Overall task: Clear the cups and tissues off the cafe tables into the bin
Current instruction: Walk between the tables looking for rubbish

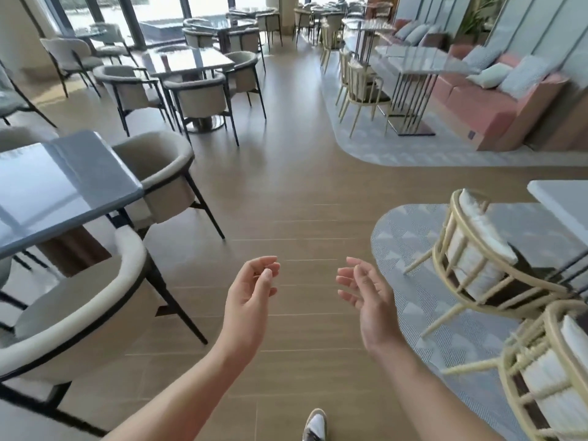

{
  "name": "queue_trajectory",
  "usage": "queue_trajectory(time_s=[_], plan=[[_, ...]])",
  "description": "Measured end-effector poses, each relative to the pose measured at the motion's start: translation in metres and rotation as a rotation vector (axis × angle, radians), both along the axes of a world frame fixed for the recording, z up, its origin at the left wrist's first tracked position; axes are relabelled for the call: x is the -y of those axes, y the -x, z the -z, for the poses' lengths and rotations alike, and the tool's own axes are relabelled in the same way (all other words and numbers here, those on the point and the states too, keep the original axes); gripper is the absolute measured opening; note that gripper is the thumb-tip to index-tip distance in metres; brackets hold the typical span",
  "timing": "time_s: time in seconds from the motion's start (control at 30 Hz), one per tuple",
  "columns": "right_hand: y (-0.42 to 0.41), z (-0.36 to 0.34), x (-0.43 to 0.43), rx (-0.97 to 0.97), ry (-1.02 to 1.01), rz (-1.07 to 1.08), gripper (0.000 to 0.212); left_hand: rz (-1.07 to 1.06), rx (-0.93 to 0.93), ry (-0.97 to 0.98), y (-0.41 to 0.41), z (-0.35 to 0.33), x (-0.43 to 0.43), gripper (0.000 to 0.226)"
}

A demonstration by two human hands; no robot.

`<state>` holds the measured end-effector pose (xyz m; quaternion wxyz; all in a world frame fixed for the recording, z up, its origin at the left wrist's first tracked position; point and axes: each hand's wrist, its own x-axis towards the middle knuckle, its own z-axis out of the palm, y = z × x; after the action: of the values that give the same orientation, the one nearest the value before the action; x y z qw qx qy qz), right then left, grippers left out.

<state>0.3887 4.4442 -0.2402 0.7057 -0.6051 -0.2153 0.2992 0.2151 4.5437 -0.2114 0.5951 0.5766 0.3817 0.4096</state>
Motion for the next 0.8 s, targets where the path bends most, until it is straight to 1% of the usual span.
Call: queue_trajectory(time_s=[0.2, 0.4, 0.63, 0.8], plan=[[-0.101, -0.013, -0.084, 0.024, 0.003, 0.001, 0.036, -0.011, 0.013, 0.026, -0.100, -0.002, -0.085, 0.025], [-0.173, -0.014, -0.183, 0.030, -0.001, -0.021, 0.026, -0.032, 0.031, 0.021, -0.168, 0.002, -0.186, 0.024], [-0.245, -0.009, -0.363, 0.053, -0.032, -0.070, 0.027, -0.071, 0.069, -0.011, -0.243, 0.007, -0.356, 0.024], [-0.293, -0.022, -0.496, 0.055, -0.055, -0.090, 0.028, -0.069, 0.065, -0.012, -0.290, -0.008, -0.481, 0.024]])
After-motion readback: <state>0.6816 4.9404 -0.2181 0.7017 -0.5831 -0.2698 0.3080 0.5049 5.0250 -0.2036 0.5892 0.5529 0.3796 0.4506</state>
